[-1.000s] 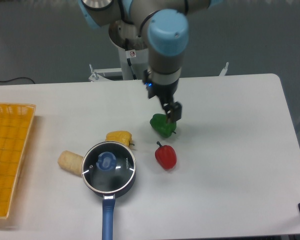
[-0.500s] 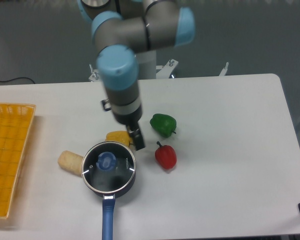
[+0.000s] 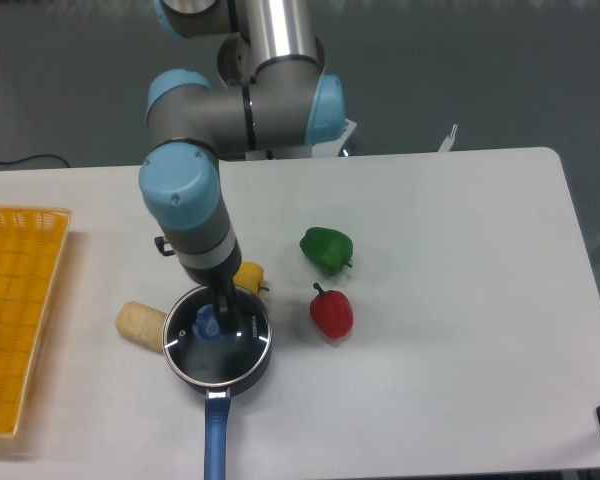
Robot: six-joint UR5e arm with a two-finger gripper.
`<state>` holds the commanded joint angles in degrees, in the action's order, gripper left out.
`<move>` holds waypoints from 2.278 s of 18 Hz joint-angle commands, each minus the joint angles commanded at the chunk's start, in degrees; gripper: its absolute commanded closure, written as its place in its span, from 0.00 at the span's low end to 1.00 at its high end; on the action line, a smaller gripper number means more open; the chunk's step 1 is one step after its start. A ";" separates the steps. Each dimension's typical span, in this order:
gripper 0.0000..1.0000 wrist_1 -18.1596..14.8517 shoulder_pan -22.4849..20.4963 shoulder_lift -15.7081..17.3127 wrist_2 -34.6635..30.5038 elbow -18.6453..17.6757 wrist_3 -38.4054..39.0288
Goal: Open the lid
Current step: 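Move the gripper over the saucepan and lower it onto the blue lid knob, then close the gripper around the blue knob of the glass lid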
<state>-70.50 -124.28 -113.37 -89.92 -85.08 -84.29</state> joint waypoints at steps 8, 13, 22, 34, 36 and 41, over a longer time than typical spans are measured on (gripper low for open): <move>0.00 2.20 0.35 -1.41 1.67 0.09 -0.70; 0.00 2.73 0.26 -2.11 1.59 0.09 -0.79; 0.00 2.91 -0.09 -2.46 1.59 -0.53 -0.79; 0.00 3.00 -0.17 -3.43 1.50 -0.62 -0.79; 0.00 3.00 -0.17 -3.61 1.50 -0.62 -0.79; 0.08 3.00 -0.17 -3.70 1.41 -0.79 -0.70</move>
<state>-67.50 -124.45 -117.07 -88.51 -85.87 -84.99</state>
